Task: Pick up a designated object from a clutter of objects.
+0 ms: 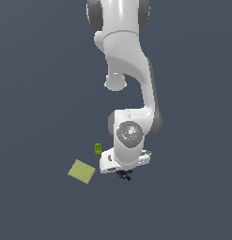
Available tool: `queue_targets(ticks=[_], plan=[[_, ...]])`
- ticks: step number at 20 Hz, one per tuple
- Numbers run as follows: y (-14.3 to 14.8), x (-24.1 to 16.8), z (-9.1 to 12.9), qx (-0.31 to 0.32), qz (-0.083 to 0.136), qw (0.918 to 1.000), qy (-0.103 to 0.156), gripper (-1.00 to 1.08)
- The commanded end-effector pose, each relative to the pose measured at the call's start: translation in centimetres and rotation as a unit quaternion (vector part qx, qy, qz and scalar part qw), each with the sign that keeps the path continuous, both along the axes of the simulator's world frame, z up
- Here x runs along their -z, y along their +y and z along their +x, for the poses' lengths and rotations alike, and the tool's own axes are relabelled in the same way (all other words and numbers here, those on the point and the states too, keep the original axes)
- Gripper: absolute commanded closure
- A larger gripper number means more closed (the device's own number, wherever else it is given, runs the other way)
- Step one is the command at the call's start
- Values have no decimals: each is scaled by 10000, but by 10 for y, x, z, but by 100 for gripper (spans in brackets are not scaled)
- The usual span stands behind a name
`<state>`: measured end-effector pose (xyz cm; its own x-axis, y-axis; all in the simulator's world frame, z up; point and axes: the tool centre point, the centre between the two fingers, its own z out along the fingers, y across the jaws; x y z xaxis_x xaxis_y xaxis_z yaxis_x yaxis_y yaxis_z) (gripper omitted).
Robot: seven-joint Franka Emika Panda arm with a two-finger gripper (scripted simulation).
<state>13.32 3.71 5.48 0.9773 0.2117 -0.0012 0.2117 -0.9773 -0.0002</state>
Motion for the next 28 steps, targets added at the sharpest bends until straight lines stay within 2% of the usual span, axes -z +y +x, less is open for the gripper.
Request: queue_targets(ticks=[1,6,7,20,28], plan=[[0,10,0,0,0,10000,-3,-92],[0,13,1,-2,0,10000,-6,-92],[0,13,1,-2,0,10000,-6,108],[0,11,1,-1,0,10000,-11,108],[7,-7,-13,-1,0,10000,-11,108]])
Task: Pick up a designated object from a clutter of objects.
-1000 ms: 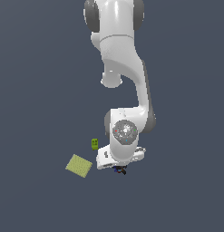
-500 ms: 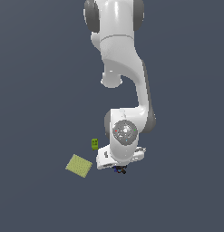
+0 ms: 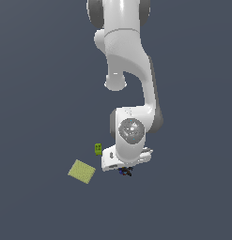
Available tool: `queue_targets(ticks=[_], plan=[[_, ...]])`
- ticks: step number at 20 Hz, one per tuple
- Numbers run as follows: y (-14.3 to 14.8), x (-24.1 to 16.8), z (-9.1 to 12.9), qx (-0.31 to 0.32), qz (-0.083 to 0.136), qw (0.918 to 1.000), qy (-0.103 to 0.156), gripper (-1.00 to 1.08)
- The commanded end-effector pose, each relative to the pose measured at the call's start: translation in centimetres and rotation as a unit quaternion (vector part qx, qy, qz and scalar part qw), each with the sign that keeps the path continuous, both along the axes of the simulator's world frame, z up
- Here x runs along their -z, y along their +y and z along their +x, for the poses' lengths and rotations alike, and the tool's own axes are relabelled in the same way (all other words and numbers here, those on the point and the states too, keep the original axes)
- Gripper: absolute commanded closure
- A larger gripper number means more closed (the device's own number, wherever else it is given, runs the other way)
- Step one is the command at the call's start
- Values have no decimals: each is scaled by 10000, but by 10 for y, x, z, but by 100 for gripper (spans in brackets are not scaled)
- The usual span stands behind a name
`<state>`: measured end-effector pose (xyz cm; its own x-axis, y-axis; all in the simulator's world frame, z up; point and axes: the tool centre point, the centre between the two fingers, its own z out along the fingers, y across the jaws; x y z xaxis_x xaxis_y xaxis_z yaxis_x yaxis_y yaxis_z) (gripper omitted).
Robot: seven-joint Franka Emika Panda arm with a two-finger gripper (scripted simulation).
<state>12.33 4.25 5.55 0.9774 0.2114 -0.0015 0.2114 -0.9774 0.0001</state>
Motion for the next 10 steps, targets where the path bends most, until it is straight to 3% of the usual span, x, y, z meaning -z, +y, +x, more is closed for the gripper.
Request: queue_targets(ticks=[1,10], plan=[[4,-10,-6,-2,1,10000,-12,108],[24,-60,-44,-2,-1,10000,-12,108]])
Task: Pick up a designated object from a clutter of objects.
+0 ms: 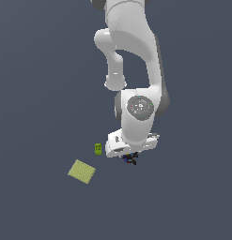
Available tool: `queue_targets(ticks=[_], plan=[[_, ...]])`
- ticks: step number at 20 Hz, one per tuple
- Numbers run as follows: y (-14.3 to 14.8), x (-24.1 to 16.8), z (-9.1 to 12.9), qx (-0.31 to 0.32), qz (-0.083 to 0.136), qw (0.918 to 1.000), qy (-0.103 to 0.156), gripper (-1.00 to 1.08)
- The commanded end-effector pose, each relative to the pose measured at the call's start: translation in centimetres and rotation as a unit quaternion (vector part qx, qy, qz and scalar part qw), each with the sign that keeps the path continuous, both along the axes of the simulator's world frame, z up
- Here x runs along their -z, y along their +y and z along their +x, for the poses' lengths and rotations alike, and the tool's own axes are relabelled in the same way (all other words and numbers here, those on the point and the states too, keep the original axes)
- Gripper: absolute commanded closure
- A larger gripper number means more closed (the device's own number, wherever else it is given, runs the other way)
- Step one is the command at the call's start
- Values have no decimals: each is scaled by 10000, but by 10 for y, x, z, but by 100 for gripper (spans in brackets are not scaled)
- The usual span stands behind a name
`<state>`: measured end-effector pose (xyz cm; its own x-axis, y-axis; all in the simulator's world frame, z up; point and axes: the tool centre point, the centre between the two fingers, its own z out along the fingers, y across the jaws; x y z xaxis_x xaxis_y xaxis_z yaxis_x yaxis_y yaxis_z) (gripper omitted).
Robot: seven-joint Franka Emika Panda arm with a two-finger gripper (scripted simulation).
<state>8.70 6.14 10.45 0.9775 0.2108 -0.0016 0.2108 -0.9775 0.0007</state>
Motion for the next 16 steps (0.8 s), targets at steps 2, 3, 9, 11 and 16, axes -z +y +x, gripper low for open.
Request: queue_targets(ticks=[2,3,9,11,16], plan=[[11,-26,-18,-6,0,10000,-11,108],[13,-33,-23,-6,0,10000,-11,108],[31,-77,-56,-7,-4,10000,-11,108],[37,-92,-67,-8,-7,10000,-11,108],[52,-132,-95,-8,-7,10000,-11,108]])
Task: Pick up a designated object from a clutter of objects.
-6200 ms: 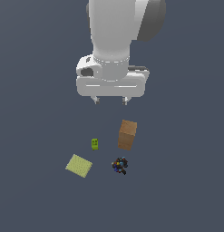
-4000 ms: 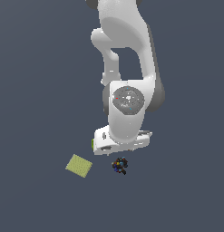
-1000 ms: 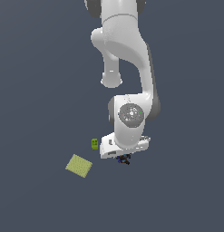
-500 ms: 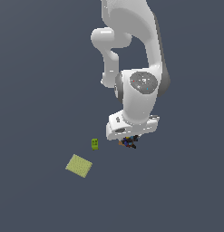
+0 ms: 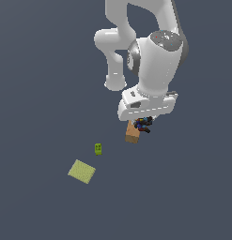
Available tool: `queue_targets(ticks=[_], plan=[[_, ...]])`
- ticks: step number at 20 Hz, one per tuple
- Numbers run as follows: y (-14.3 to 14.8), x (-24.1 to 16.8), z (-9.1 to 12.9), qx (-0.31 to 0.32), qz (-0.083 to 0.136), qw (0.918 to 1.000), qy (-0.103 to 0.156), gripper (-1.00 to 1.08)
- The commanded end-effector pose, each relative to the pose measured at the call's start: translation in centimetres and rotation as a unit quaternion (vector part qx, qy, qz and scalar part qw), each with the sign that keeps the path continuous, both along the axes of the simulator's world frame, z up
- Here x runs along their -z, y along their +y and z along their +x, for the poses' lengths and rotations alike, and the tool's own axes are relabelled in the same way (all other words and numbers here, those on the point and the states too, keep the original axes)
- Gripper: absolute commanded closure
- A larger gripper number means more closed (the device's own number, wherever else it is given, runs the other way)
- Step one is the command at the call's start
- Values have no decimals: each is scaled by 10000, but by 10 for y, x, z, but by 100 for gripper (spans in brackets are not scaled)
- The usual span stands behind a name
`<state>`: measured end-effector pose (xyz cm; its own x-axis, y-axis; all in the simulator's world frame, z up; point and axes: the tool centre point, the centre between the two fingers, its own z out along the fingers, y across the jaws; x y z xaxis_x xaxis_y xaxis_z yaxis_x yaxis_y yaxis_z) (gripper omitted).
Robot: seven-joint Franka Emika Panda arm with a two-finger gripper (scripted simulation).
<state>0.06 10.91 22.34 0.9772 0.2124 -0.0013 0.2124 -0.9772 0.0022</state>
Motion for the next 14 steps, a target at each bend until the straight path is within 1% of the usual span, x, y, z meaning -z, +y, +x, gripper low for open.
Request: queue_targets(ticks=[1,9,14], plan=[[8,-21,-14,0,-4,10000,-7,108],[35,-88,-61,0,-4,10000,-7,108],[49,-122,-84,-1,-1,10000,-6,108]])
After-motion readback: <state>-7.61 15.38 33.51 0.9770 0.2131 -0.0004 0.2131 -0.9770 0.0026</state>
